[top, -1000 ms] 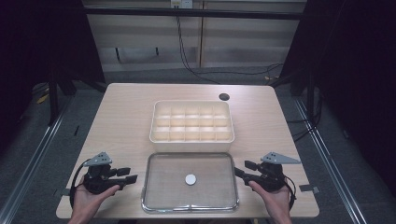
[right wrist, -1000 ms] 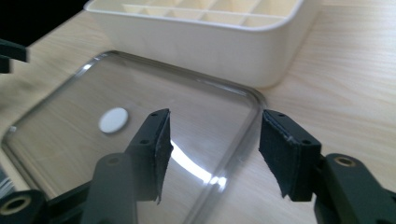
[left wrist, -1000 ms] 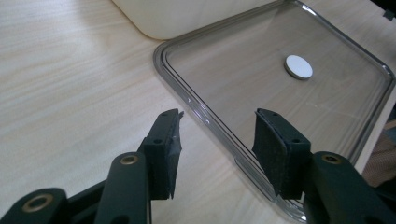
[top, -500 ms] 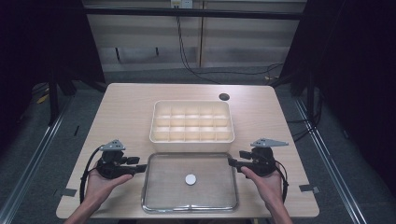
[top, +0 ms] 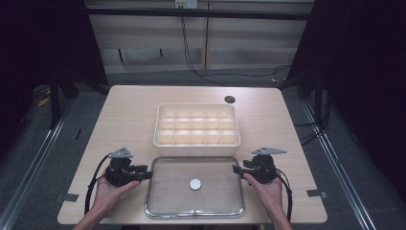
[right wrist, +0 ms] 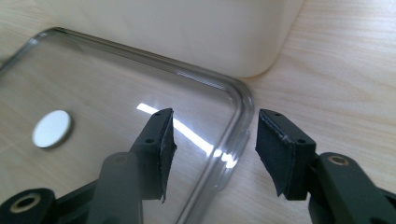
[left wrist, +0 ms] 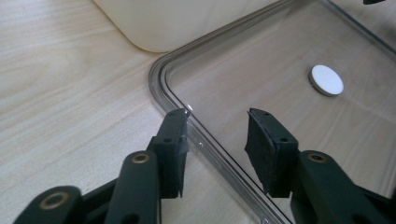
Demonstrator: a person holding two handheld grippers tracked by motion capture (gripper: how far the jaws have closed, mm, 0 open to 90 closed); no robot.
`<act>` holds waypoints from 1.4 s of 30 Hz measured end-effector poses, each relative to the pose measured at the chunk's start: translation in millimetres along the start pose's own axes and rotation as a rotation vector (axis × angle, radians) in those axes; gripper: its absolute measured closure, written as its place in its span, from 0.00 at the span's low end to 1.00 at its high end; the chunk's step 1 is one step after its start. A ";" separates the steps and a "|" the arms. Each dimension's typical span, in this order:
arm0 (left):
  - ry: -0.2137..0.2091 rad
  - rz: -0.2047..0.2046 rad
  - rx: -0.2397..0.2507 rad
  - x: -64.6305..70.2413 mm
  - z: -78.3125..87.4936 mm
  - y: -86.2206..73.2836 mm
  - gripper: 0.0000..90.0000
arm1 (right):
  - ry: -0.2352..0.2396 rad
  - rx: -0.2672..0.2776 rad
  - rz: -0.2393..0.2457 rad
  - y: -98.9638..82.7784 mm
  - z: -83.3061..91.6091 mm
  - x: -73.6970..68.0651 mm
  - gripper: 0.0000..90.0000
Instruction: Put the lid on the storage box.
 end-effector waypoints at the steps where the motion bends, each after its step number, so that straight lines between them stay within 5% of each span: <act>1: -0.002 0.001 -0.005 1.4 -2.1 0.0 0.66 | -0.002 -0.006 -0.002 -1.4 -0.8 0.2 0.53; 10: -0.017 -0.015 -0.076 1.9 -13.9 -6.2 0.66 | -0.078 -0.042 0.060 -11.4 -9.5 -2.4 0.54; 26: -0.026 -0.009 -0.090 1.2 -12.6 -12.4 0.68 | -0.078 -0.023 0.054 -17.2 -12.1 -14.4 0.52; 32: -0.032 -0.016 -0.098 2.6 -11.6 -14.0 0.69 | -0.030 -0.016 -0.055 -16.7 -12.7 -9.6 0.51; 42: -0.030 -0.016 -0.093 2.1 -11.4 -14.4 0.71 | 0.092 -0.008 -0.317 -19.8 -11.3 6.6 0.62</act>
Point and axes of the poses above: each handheld gripper's, and its own axes: z roughly backward along the jaws, y roughly out of its top, x roughly to its right, the point moved 4 cm from there along -z, roughly forward along the jaws, and after that the axes turned 13 degrees about -y, right-handed, at the moved point
